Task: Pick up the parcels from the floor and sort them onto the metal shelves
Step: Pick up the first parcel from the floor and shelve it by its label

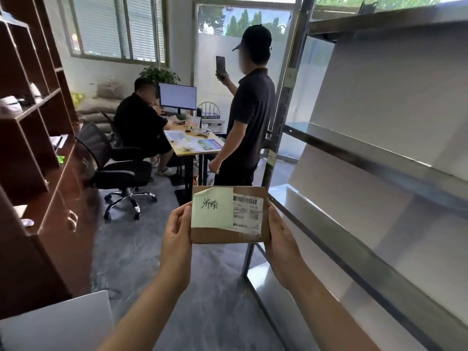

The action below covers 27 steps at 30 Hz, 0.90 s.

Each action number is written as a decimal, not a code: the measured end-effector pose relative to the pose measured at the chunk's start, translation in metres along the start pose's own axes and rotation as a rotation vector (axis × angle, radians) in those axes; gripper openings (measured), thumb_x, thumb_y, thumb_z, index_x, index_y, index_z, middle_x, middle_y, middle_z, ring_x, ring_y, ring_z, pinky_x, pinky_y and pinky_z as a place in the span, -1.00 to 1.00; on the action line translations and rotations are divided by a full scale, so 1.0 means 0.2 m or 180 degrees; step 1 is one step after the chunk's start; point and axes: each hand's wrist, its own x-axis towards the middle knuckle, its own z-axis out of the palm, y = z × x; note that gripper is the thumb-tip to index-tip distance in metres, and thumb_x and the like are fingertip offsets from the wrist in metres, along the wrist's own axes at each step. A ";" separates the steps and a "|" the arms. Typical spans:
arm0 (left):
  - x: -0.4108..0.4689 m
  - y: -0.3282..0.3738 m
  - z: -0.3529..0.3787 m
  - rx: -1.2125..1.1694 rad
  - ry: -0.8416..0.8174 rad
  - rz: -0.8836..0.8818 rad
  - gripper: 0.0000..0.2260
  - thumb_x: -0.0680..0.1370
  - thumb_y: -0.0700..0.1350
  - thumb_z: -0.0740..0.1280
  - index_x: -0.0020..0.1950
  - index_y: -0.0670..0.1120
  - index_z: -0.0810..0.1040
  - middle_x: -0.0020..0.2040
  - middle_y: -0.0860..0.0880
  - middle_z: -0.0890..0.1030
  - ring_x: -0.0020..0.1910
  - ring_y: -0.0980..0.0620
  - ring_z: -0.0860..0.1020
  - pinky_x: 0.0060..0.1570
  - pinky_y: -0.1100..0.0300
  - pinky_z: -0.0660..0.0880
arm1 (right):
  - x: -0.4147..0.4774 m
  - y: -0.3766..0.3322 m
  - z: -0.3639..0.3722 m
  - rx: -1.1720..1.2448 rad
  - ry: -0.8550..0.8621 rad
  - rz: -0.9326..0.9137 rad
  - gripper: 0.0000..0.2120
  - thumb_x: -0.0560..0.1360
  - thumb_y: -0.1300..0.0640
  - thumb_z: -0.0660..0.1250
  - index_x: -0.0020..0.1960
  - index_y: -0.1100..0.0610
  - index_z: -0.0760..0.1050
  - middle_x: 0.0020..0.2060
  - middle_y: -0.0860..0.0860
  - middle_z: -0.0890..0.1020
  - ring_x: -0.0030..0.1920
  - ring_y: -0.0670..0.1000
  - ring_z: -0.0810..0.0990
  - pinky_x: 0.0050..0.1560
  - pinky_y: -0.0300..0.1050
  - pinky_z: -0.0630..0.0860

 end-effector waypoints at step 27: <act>0.98 -0.38 0.57 0.0513 0.0855 0.0186 -0.83 0.63 0.14 0.30 0.15 0.18 0.64 0.10 0.04 0.73 0.15 -0.02 0.66 0.11 0.02 0.56 | 1.37 0.30 -0.45 0.0735 -0.0732 0.0266 -0.42 0.54 -0.18 0.15 0.52 -0.05 0.37 0.19 0.01 0.71 0.20 -0.02 0.68 -0.03 -0.24 0.65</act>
